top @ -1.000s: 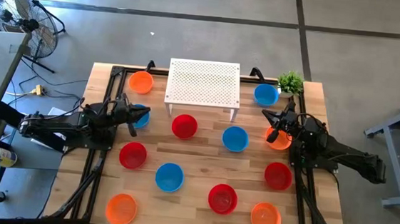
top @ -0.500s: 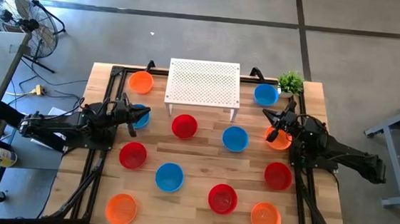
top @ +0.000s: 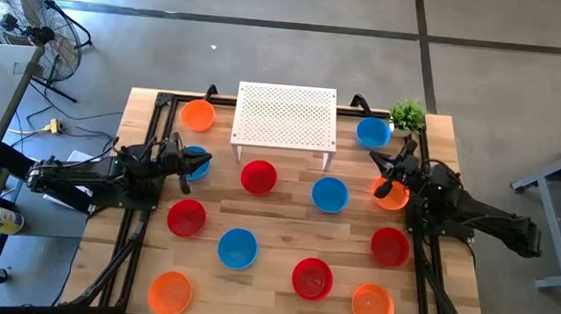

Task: Pick & Place Mini bowls
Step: Put the blue bowl on the shelf

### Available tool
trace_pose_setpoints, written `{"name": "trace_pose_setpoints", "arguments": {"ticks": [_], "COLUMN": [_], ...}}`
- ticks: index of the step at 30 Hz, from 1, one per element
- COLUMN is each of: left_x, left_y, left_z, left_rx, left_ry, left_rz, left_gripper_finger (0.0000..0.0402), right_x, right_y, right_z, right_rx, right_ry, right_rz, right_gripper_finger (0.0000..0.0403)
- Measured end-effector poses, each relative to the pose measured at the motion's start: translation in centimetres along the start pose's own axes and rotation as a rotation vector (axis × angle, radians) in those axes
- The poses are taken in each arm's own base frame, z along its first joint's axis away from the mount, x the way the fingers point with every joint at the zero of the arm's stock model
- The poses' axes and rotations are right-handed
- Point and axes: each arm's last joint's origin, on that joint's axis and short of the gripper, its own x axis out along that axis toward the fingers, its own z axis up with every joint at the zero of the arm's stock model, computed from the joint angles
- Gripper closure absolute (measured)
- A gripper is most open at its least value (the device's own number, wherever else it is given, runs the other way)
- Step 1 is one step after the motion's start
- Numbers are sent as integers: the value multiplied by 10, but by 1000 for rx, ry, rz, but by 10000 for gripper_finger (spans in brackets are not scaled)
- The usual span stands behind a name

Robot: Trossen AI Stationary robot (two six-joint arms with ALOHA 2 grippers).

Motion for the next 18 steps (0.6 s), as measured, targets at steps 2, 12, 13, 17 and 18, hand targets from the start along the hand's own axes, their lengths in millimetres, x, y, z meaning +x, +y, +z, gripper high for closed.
{"name": "trace_pose_setpoints", "arguments": {"ticks": [2, 12, 13, 17, 18], "left_x": [0, 0, 0, 0, 0], "left_y": [-1, -1, -1, -1, -1], "left_z": [0, 0, 0, -1, -1], "left_rx": [1, 0, 0, 1, -1], "left_ry": [7, 9, 9, 9, 9], "left_rz": [-32, -49, -49, -49, -49], "left_gripper_finger": [392, 392, 392, 392, 392], "right_x": [0, -2, 0, 14, 19], "right_y": [0, 6, 7, 16, 20], "right_z": [4, 50, 55, 65, 66], "right_rx": [69, 73, 62, 39, 30], "right_ry": [-45, -192, -157, 57, 106], "right_rz": [1, 217, 216, 235, 234], "right_gripper_finger": [402, 403, 403, 403, 403]}}
